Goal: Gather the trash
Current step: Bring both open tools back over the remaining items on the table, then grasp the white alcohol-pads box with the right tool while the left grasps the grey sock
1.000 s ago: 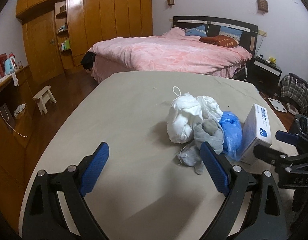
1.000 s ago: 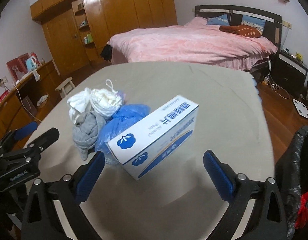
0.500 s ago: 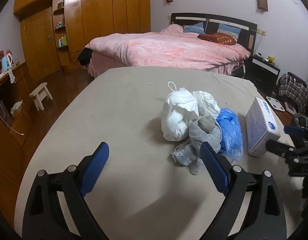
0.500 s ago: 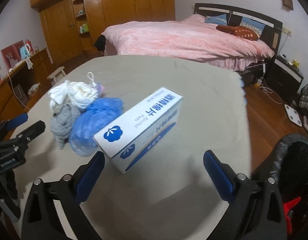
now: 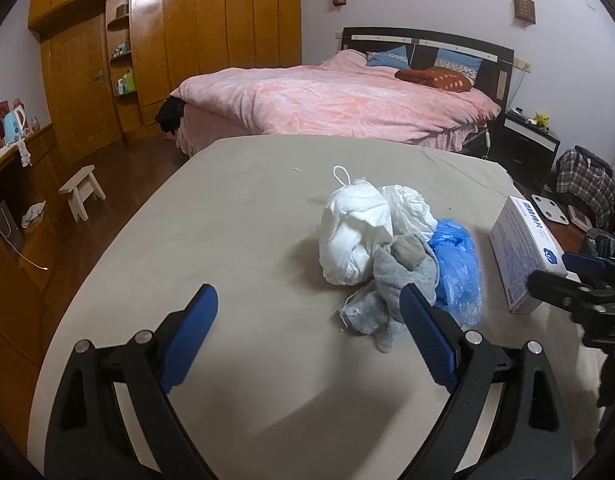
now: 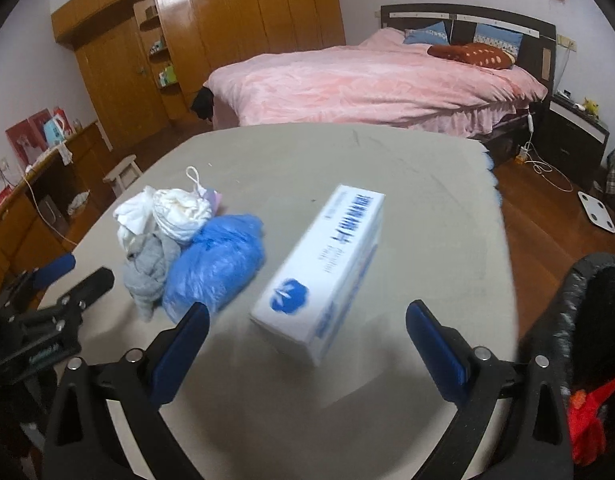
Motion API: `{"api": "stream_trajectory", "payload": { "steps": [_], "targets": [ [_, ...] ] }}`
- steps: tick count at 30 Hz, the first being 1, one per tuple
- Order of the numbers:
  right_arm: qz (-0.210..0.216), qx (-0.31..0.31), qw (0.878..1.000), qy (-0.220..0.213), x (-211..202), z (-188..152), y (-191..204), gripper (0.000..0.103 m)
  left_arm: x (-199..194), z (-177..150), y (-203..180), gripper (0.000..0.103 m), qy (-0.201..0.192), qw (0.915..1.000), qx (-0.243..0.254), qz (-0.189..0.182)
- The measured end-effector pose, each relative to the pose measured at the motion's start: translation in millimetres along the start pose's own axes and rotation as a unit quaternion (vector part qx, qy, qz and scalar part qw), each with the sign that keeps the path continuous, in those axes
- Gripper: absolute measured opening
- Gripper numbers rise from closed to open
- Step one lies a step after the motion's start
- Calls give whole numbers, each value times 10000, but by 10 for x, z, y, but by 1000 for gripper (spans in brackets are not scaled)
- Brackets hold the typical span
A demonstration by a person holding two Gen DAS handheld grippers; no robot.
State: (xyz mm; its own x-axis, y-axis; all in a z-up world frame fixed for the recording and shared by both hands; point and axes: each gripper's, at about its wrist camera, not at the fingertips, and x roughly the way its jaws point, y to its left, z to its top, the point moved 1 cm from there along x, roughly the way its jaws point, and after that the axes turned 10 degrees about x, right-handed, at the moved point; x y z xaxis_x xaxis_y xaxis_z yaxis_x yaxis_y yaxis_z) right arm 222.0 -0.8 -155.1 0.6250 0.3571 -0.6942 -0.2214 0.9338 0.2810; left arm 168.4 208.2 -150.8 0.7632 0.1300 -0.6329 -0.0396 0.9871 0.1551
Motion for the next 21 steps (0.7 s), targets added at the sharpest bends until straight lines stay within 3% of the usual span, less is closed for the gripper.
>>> {"api": "stream_trajectory", "payload": {
  "steps": [9, 15, 21],
  "targets": [
    [-563, -112, 9983, -22, -6, -5, -264, 91, 10, 10, -19, 90, -4, 10000, 21, -31],
    [-429, 33, 9991, -35, -6, 40, -293, 84, 3, -1, -98, 90, -26, 9999, 20, -130],
    [-262, 100, 9996, 36, 141, 22, -172, 67, -26, 8, -213, 90, -52, 9997, 44, -232]
  ]
}}
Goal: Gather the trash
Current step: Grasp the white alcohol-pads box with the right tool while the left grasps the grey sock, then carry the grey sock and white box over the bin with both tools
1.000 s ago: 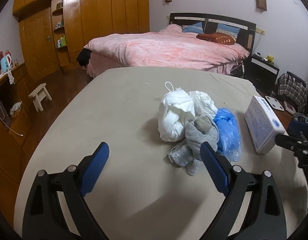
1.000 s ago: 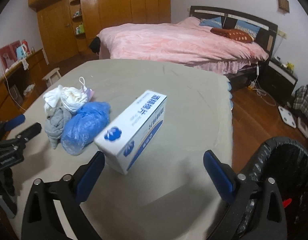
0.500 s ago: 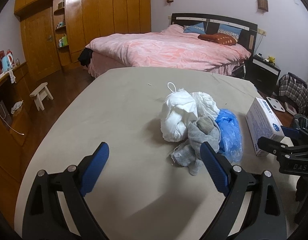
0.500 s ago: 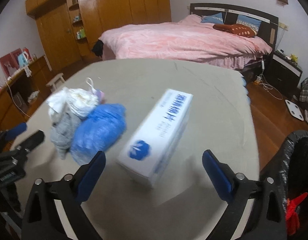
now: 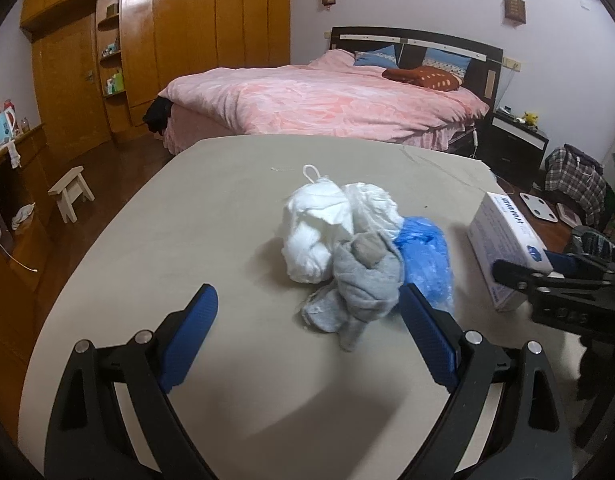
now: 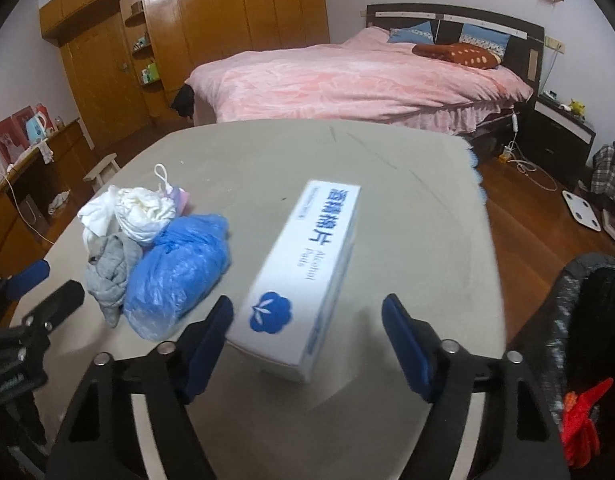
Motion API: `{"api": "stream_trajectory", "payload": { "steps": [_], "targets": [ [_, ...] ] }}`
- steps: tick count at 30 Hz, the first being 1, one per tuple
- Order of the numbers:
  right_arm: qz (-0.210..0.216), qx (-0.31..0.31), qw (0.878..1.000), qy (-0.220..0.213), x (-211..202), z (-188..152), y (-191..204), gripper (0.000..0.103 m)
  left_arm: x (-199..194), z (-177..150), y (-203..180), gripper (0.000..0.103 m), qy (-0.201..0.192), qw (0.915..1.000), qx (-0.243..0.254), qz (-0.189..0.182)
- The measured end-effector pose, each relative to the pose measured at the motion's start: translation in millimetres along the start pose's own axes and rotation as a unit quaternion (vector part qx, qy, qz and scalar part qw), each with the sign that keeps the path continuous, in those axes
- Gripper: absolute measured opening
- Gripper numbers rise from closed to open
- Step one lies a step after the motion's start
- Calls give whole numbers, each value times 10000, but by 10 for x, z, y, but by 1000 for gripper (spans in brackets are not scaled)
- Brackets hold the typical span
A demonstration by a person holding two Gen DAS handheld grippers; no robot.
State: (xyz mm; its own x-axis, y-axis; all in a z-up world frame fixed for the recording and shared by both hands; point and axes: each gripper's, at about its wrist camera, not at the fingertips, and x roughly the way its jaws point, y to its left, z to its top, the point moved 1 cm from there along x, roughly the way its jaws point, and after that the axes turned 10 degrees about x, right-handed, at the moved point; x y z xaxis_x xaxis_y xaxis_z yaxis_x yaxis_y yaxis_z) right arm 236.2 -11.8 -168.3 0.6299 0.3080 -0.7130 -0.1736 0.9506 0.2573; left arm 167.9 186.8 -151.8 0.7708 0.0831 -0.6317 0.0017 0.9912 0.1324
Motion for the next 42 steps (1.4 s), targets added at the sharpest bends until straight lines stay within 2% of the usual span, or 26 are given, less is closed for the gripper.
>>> {"api": "stream_trajectory", "payload": {
  "steps": [2, 3, 6, 8, 11, 15, 20, 33, 36, 42],
  "targets": [
    [62, -11, 9999, 83, 38, -11, 11, 50, 5, 12, -32, 90, -25, 10000, 18, -22],
    [113, 3, 9999, 125, 42, -18, 7, 45, 12, 14, -55, 90, -31, 10000, 32, -35],
    [149, 34, 9998, 132, 6, -11, -64, 39, 54, 37, -89, 88, -36, 9999, 39, -103],
    [114, 32, 9999, 96, -44, -3, -110, 35, 83, 54, -111, 81, -11, 9999, 47, -160],
    [81, 78, 9999, 79, -87, 0, -179, 31, 131, 73, -151, 78, 22, 9997, 46, -241],
    [73, 99, 9999, 106, -71, -33, -216, 30, 252, 110, -196, 65, 172, 9993, 37, -329],
    [126, 182, 9997, 80, -51, -30, -231, 31, 379, 143, -235, 41, 324, 9980, 1, -541],
    [242, 220, 9995, 31, -86, -45, -253, 33, 77, -29, -226, 39, 281, 9982, -140, -513],
    [220, 203, 9995, 65, -87, -39, -245, 31, 28, -91, -234, 39, 311, 9982, -127, -506],
    [283, 154, 9995, 26, -221, -40, -203, 30, -77, -52, -231, 38, 194, 9985, -147, -488]
  ]
}}
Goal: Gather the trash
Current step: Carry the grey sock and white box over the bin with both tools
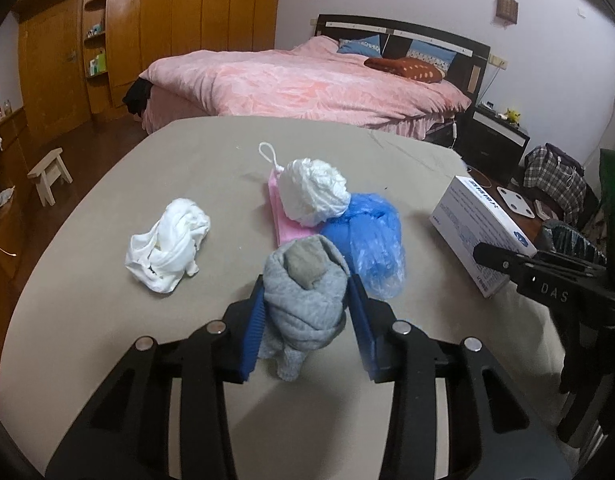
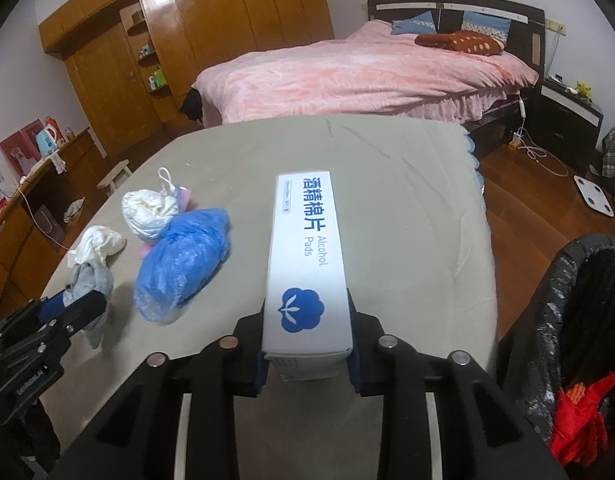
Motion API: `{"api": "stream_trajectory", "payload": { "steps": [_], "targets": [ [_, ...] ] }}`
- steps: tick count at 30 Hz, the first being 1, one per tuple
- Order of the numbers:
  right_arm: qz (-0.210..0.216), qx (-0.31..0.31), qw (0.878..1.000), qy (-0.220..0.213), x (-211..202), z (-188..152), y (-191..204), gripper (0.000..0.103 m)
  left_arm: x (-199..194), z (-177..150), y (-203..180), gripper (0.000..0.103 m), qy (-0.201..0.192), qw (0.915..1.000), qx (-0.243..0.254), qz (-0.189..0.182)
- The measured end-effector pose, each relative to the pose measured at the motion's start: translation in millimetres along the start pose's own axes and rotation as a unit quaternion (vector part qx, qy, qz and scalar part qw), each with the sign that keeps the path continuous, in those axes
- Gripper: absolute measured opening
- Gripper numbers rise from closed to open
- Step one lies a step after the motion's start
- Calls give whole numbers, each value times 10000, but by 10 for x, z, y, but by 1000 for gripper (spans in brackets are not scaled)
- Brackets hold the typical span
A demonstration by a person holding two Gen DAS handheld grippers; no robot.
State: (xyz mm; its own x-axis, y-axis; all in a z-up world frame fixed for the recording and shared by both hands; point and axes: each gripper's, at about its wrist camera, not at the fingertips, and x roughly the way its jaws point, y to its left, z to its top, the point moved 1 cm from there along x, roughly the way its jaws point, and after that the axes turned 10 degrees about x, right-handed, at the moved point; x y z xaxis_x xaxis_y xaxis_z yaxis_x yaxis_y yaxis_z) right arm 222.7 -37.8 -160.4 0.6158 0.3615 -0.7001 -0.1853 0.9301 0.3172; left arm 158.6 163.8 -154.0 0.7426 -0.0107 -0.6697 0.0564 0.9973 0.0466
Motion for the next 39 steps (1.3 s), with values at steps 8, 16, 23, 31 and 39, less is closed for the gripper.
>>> {"api": "stream_trajectory", "payload": {
  "steps": [8, 16, 23, 31, 39],
  "targets": [
    [106, -34, 9997, -231, -368, 26, 30, 30, -191, 114, -105, 38, -251, 9996, 81, -33],
    [122, -75, 9985, -527, -824, 92, -10, 30, -442, 292, -256, 38, -546, 9984, 140, -56],
    [26, -77, 9971, -753, -1225, 72, -113, 30, -655, 399, -507, 38, -763, 9965, 262, -201],
    [-200, 69, 9946, -1019, -1655, 25, -388, 30, -845, 531, -960, 38, -984, 9926, 522, -485],
    [-536, 358, 9894, -1302, -2055, -31, -774, 30, -947, 592, -1509, 38, -1111, 9866, 815, -876]
  ]
}}
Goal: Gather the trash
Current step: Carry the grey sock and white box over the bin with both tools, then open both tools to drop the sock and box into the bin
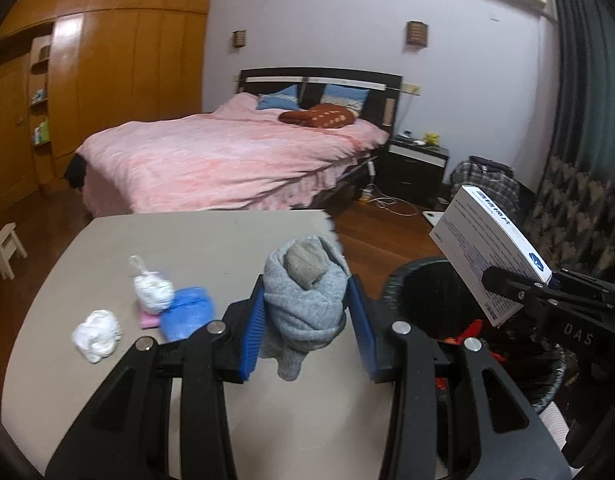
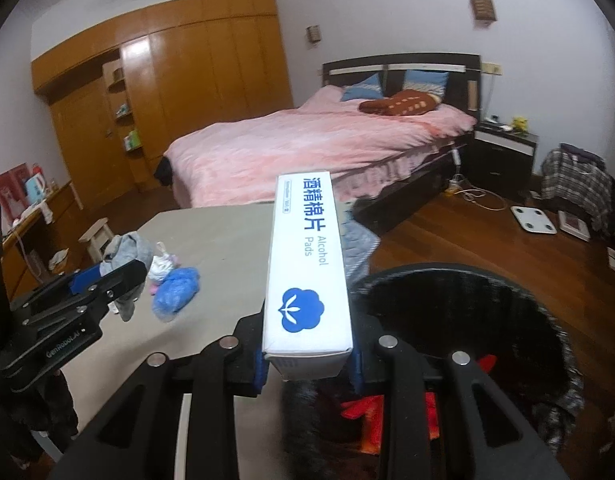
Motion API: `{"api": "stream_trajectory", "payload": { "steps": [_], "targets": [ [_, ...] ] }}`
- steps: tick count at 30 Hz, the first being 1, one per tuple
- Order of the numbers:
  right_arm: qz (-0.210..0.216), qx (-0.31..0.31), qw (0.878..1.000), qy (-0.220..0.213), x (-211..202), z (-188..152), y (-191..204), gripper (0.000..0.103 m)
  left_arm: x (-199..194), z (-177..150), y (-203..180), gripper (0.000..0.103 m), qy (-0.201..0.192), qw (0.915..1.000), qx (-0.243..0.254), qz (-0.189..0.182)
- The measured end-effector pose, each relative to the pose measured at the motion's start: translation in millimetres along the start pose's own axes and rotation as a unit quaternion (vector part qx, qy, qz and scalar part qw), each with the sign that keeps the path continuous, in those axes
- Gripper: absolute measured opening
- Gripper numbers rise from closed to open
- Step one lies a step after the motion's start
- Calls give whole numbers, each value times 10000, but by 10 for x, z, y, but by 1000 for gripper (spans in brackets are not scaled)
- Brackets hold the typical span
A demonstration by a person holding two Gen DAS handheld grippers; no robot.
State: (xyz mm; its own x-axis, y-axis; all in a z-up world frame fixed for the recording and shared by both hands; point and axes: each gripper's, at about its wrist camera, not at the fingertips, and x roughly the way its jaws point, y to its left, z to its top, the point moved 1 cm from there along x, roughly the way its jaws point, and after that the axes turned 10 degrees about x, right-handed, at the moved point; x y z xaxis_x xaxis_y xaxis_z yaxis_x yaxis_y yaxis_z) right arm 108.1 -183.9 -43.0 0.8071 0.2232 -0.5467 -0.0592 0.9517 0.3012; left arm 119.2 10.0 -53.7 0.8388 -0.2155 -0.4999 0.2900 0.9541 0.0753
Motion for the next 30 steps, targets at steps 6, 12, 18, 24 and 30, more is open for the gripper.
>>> {"api": "stream_trajectory", "payload": {
  "steps": [6, 12, 18, 24, 30],
  "targets": [
    [-355, 233, 9990, -154, -220, 17, -381, 30, 67, 74, -383, 38, -74, 9992, 208, -327],
    [-671, 391, 9966, -282, -373, 26, -709, 30, 182, 165, -743, 38, -148, 9969, 447, -623],
    [-913, 496, 9941, -322, -432, 0, -953, 30, 324, 232, -1053, 38, -169, 9942, 576, -893],
    [-1074, 582, 9921, -285, -418, -50, -1160, 30, 466, 261, -1346, 38, -163, 9910, 735, -1104],
    [-1274, 726, 9890, -181, -349, -116, -1347, 39, 621, 262, -1558, 46, -63, 9872, 834, -1358]
  ]
}}
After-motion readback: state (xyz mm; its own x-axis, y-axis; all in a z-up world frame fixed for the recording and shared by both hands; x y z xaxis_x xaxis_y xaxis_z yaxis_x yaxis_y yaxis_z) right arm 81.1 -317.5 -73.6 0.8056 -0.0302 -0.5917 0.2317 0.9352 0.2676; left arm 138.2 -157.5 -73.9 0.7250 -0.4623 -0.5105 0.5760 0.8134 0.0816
